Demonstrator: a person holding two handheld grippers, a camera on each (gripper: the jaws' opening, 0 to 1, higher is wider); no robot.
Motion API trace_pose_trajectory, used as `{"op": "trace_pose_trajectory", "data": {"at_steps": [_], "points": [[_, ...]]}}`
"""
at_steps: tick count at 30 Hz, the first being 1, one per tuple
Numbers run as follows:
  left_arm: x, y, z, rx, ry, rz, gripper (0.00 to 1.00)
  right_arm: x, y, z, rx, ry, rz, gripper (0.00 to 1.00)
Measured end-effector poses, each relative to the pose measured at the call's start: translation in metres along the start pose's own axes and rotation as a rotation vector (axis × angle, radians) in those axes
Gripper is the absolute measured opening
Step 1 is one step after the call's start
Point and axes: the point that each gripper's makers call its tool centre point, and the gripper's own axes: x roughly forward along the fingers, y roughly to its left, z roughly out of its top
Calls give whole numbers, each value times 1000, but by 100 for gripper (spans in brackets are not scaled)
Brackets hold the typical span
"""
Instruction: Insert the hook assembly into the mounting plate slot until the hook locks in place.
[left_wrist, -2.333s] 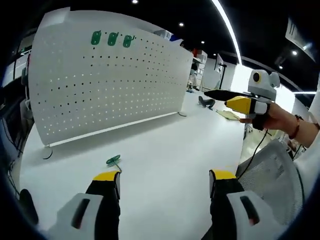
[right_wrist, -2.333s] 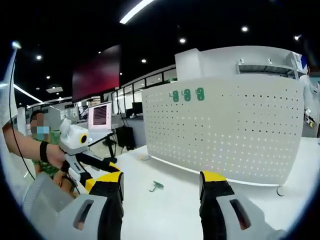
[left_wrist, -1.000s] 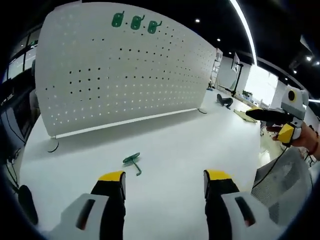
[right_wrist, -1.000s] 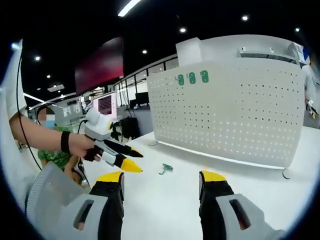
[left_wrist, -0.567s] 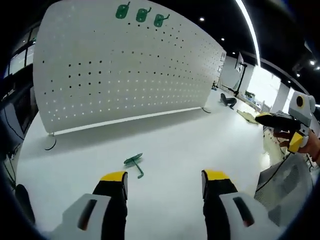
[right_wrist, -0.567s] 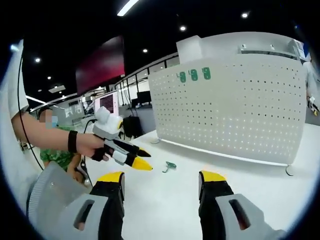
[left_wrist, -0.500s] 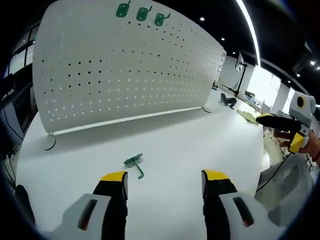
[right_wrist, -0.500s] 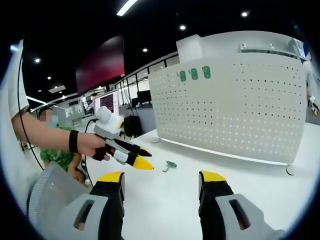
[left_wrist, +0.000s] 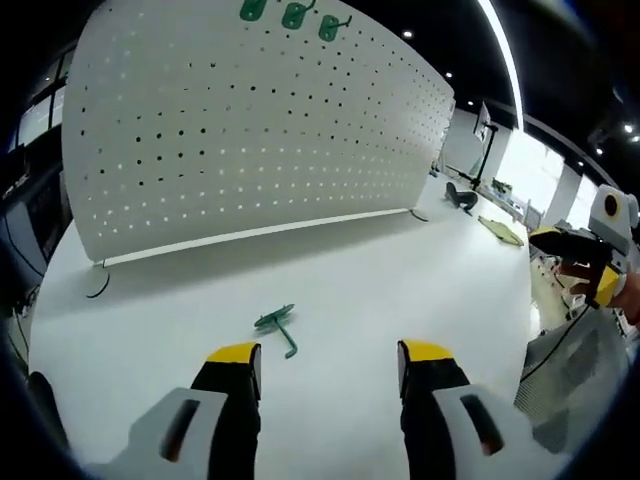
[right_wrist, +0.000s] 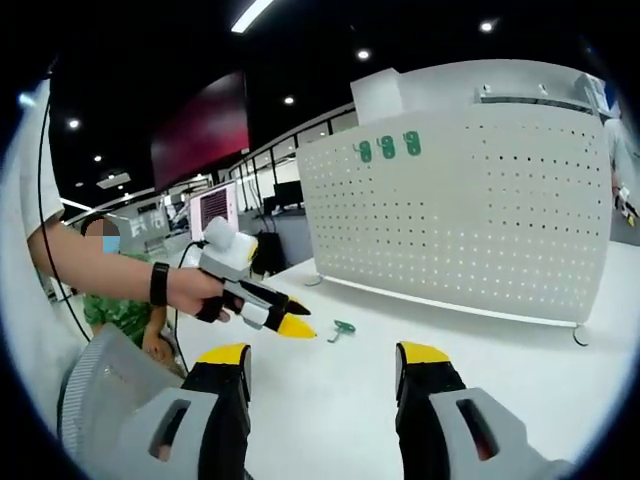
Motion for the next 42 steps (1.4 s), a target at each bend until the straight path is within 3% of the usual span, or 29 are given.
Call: {"op": "trace_pose_trajectory", "data": {"at_steps": [13, 24, 28, 38, 42], "points": [[11, 7, 0, -2, 11, -5, 57, -2, 0, -6, -9, 35, 14, 66], [20, 14, -1, 5, 27, -12, 57, -6, -5, -13, -15, 62, -16, 66], [23, 20, 3, 53, 11, 14, 52, -6, -6, -11, 1, 47, -23, 66], [32, 26, 3, 9, 17, 10, 51, -11, -8, -11, 31, 27, -28, 65], [37, 27, 4, 26, 15, -1, 52, -12, -8, -12, 25, 35, -31, 64]]}}
